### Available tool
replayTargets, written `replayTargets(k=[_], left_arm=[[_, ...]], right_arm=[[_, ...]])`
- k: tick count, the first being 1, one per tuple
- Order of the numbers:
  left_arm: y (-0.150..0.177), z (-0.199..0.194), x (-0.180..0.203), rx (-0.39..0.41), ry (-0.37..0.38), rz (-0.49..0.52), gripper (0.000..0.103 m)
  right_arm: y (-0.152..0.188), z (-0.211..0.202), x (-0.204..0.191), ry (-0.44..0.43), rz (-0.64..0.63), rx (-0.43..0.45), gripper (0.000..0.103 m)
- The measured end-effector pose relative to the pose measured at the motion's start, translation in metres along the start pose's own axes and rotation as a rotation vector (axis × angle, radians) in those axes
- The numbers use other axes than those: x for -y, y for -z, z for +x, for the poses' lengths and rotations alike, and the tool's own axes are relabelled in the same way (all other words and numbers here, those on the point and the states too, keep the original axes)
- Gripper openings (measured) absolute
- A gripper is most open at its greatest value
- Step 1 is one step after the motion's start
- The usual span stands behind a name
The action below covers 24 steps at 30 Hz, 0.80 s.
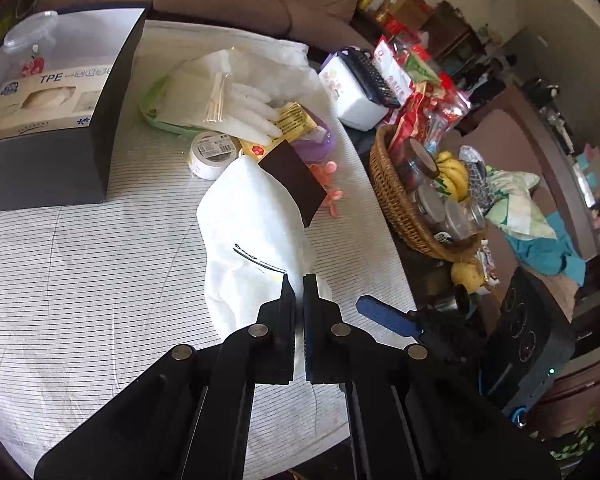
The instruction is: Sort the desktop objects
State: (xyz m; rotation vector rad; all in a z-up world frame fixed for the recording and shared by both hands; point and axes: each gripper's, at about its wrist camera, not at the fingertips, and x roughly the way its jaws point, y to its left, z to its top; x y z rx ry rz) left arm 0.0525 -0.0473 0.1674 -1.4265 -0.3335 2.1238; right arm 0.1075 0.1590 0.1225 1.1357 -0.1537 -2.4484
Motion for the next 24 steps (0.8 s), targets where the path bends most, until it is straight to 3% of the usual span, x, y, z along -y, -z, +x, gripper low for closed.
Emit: replayTargets(k=[3,9,11,12,15,24], left_arm=[[0.001,-0.004,0.008,0.003,-0.006,0.003,0.003],[0.005,-0.005,0.023,-0.008,0.004,0.01,0.003],[0.007,-0.004,0.026,-0.011,0.009,0.01,0.003],[0.007,-0.004,0.027,-0.013,0.013,0.009,0.003],[-0.001,-0.005,0.029,-0.004,0.019,0.01,0.003],[-0.073,-0.044,0.053,0.078,0.061,0.064,0.003]], right_arm=[[-0.002,-0.004,-0.011,-0.061,-0.017,0.02,0.079],[-0.008,0.016,-0.02,-0.064,-0.031,0.013,0.078],[-0.01,0.026,-0.02,-0.073,-0.028,0.006,0.06],[-0.011,0.03,-0.018,-0.087,-0.018,0.002,0.041],[-0.02,0.035,-0.011,-0.141,0.034,0.012,0.018],[-0.105,0.012,-0.011,-0.119,-0.032,0.103,0.013]])
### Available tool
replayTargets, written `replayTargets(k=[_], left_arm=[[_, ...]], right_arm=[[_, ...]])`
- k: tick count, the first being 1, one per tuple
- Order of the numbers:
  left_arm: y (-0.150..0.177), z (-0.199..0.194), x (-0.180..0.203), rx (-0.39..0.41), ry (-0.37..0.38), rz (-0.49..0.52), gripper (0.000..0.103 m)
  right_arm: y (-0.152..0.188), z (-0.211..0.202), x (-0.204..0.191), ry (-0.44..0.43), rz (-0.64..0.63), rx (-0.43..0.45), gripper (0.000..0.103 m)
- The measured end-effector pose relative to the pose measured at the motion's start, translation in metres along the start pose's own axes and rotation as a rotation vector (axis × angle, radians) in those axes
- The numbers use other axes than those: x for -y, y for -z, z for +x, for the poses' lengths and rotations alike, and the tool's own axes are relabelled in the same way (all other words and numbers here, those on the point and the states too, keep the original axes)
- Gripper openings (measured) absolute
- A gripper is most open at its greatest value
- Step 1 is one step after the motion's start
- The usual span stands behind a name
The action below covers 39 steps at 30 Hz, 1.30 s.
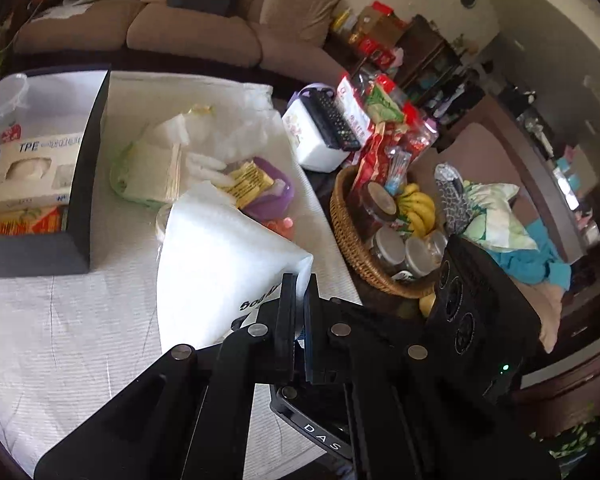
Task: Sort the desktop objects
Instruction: 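Carry the glove over the black box with the left tool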
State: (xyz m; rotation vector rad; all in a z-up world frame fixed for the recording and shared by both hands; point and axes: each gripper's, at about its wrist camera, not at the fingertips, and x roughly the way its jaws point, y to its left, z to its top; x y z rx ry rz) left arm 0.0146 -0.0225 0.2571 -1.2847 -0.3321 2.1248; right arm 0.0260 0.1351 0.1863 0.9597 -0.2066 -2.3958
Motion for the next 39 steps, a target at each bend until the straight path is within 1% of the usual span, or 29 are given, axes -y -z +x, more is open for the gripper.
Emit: replayTargets(k=[4,8,10,13,16,19,22,26,30,33,35,36,37,38,39], left_arm=[[-0.05,-0.013,0.018,0.037,0.01,0.052,0.003],[-0.096,-0.018,0.03,0.059,-0.021,0.106,0.004],[-0.112,-0.021,0.029,0.064,-0.03,0.117,0.006],[-0.129,-0.027,0.022,0.068,-0.038,0.118,0.007],[-0.137,-0.039,0.007,0.082,-0.049,0.114,0.007],[-0.141,-0.057,-0.014,0.099,-0.066,0.096,0.007],[-0.143,-0.067,-0.033,0.098,-0.088,0.076,0.007],[-0.145,-0.064,-0.043,0.083,-0.108,0.076,0.008],[-0.148,-0.05,-0.04,0.072,-0.106,0.091,0.008],[-0.154,-0.027,-0.037,0.059,-0.097,0.09,0.007],[-0.161,-0.003,-0.04,0.044,-0.087,0.073,0.007],[-0.165,0.012,-0.042,0.036,-0.085,0.061,0.008],[-0.169,0.028,-0.045,0.032,-0.09,0.046,0.008],[-0.172,0.046,-0.049,0.026,-0.101,0.032,0.011],[-0.175,0.062,-0.053,0.015,-0.12,0.015,0.021]], right_arm=[[-0.049,-0.01,0.019,-0.06,0.071,0.057,0.013],[-0.09,-0.013,0.037,-0.125,0.127,0.09,0.013],[-0.105,-0.013,0.044,-0.143,0.143,0.106,0.013],[-0.122,-0.01,0.043,-0.149,0.135,0.115,0.013],[-0.137,-0.002,0.03,-0.155,0.103,0.111,0.013],[-0.15,0.012,0.009,-0.159,0.06,0.097,0.013],[-0.156,0.027,-0.009,-0.166,0.036,0.08,0.013],[-0.156,0.038,-0.013,-0.208,0.079,0.067,0.013],[-0.154,0.042,0.004,-0.233,0.148,0.073,0.013],[-0.152,0.047,0.027,-0.2,0.174,0.067,0.013],[-0.151,0.056,0.049,-0.178,0.2,0.047,0.013],[-0.151,0.062,0.061,-0.154,0.208,0.035,0.013],[-0.15,0.071,0.075,-0.111,0.216,0.02,0.013],[-0.148,0.08,0.089,-0.05,0.219,0.002,0.014],[-0.145,0.09,0.104,0.029,0.219,-0.02,0.017]])
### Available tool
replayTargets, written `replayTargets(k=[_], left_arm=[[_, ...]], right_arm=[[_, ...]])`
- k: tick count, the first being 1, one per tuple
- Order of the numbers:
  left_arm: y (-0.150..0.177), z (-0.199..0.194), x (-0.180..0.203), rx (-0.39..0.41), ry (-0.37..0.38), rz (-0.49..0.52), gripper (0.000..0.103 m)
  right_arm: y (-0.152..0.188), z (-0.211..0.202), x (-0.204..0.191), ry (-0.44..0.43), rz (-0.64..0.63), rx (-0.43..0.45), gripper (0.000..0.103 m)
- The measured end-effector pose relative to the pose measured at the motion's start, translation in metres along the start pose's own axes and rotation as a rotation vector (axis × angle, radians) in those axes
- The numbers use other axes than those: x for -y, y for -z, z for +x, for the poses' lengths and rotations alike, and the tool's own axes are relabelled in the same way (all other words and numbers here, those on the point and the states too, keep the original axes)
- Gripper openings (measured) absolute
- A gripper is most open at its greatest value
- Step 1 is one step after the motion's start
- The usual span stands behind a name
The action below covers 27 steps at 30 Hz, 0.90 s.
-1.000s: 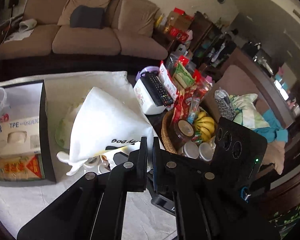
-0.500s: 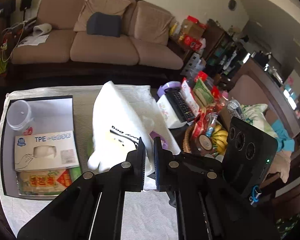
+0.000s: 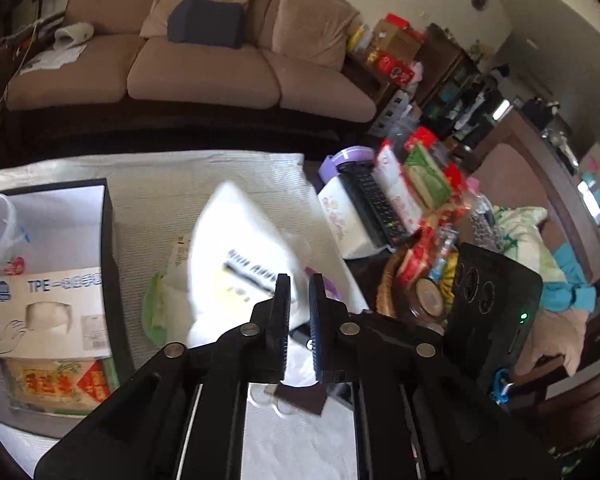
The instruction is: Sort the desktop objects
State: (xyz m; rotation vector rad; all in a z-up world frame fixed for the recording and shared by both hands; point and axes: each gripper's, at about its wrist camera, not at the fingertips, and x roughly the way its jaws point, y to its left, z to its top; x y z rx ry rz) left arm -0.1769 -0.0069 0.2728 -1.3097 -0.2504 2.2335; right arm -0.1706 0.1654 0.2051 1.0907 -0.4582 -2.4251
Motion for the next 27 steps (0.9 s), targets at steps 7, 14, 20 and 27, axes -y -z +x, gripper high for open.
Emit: replayTargets(k=[7,14,20,27], left_arm=[[0.032,0.028,-0.025,0.035,-0.029,-0.079,0.051],[0.127,0.003,-0.046,0.051,-0.048,-0.114,0.079],[0.223,0.011,-0.047,0.0,-0.112,-0.135,0.1],[0.288,0.034,-0.043,0.005,-0.218,-0.151,0.103]], right_arm=[[0.016,-0.005,0.068,0.342,-0.024,-0.016,0.055],[0.065,-0.062,0.056,0.329,-0.086,0.013,0.081],[0.142,-0.087,0.031,0.336,-0.121,0.043,0.097],[0.225,-0.069,0.031,0.36,-0.087,-0.022,0.101]])
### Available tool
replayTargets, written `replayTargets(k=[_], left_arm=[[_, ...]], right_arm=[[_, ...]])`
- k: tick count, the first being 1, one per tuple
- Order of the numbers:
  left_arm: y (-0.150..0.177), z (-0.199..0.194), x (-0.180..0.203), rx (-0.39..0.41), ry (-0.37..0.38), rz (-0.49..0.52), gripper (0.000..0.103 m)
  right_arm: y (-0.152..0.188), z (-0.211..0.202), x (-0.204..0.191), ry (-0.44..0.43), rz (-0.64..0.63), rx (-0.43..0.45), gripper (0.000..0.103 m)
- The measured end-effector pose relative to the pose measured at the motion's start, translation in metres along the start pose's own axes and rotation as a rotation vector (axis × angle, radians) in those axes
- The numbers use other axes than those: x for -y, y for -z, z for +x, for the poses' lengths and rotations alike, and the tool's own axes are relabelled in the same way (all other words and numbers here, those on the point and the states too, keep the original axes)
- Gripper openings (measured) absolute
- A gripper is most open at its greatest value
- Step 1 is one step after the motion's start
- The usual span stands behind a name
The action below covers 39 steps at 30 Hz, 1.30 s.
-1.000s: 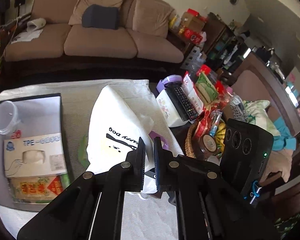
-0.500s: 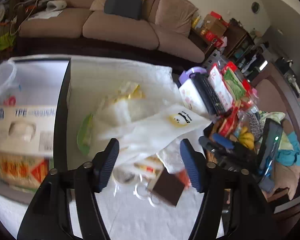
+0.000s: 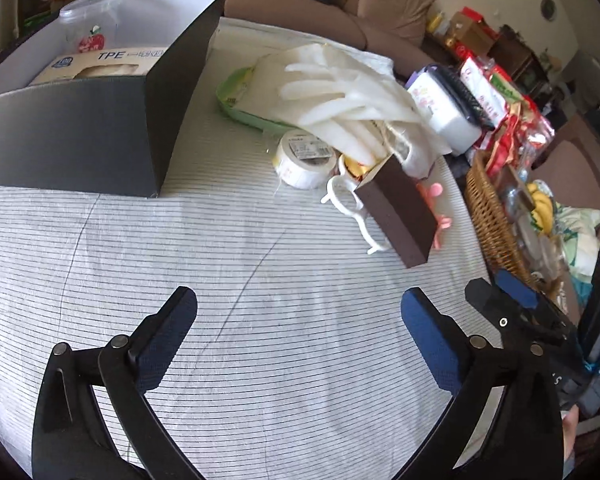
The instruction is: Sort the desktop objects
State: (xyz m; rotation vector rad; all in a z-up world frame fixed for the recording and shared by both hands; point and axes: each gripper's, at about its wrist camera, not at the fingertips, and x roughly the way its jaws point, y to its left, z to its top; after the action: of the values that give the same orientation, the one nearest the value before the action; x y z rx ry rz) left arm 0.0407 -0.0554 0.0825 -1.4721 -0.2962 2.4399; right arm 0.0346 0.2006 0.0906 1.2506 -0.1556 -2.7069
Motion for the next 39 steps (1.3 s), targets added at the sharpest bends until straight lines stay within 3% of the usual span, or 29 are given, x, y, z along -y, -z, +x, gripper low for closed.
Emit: replayTargets(k=[5,14,20,28,39], left_arm=[[0.018,0.016,-0.002,0.031,-0.129,0.046,0.103],[0.032,0.044,-0.002,0.021,-0.229,0.101,0.103],[0.032,0.055,-0.007,0.032,-0.238,0.079,0.103],[0.039,0.06,0.0,0.103,-0.298,0.109,0.103],[0.034,0.063,-0.001,0.103,-0.302,0.104,0.103]], right_arm=[[0.027,0.019,-0.001,0.046,-0.018,-0.02,0.103],[0.031,0.047,0.0,0.08,-0.061,-0.06,0.103],[0.026,0.065,0.002,0.114,-0.074,-0.079,0.103],[0.029,0.079,-0.003,0.14,-0.088,-0.072,0.103],[0.027,0.082,-0.001,0.149,-0.082,-0.073,0.103]])
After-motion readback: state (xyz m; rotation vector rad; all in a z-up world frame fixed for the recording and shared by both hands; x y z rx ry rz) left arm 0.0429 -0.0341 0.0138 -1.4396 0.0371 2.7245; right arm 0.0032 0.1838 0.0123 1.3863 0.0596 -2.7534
